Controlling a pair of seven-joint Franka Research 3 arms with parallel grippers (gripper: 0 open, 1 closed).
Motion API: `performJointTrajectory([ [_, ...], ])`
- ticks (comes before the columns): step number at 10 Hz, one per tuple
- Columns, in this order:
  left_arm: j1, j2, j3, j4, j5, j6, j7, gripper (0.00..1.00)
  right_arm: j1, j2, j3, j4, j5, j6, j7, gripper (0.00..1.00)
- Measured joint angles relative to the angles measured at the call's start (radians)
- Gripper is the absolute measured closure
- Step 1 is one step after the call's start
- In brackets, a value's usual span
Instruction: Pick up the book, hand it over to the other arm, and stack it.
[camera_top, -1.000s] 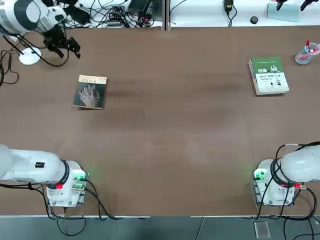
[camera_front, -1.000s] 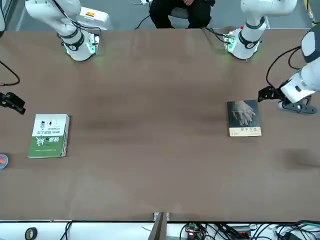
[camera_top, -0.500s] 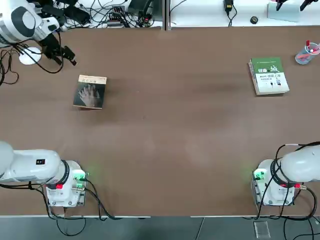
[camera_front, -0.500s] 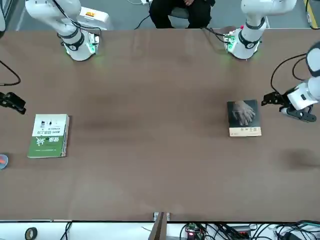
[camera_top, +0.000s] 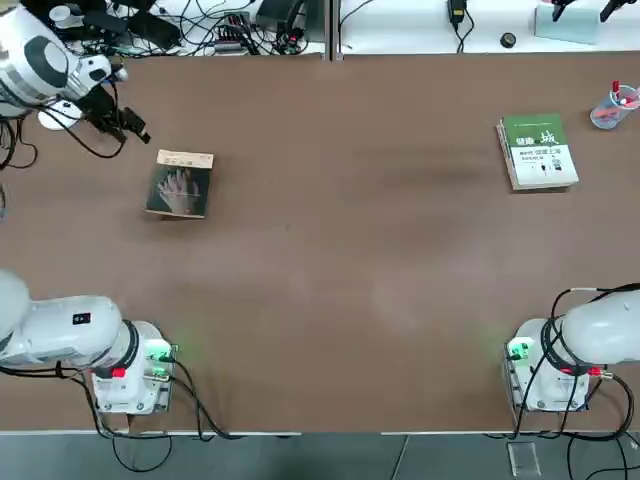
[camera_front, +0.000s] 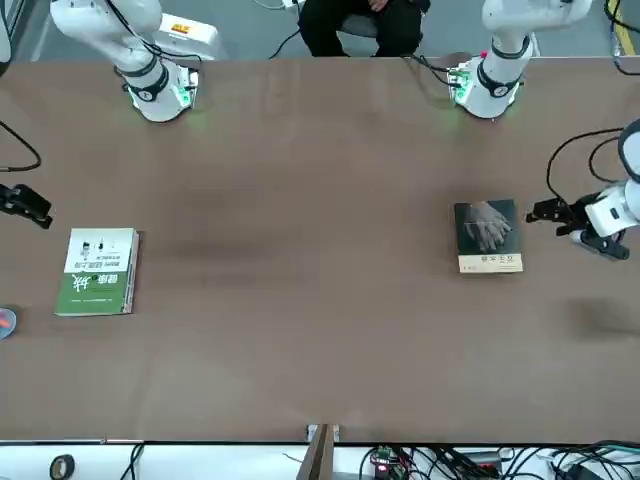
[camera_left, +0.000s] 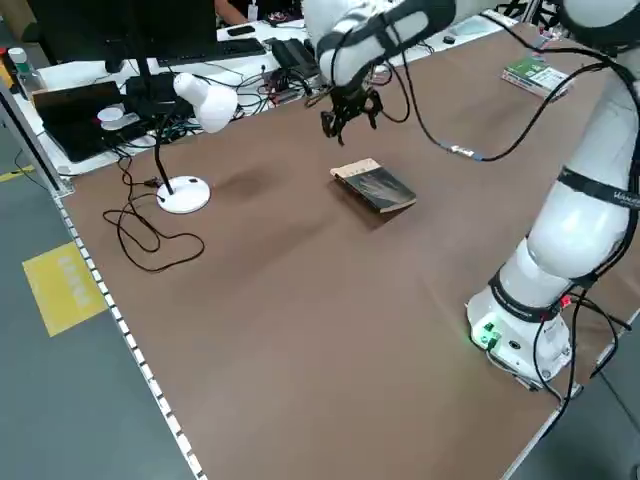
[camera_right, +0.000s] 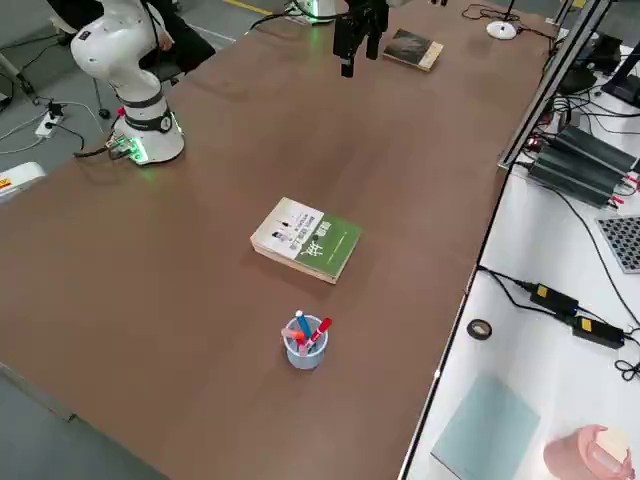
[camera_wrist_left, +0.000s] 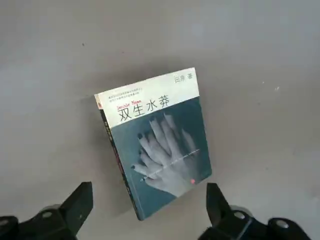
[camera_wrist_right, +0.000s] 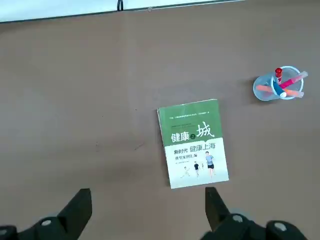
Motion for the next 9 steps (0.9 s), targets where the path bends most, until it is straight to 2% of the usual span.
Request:
performJointTrajectory([
  [9,0.055,0.158,0.000,-0.001,-0.118,0.081,0.173,0.00,0.000,0.000,-0.001,0.000,0.000,-0.001,0.000,0.00],
])
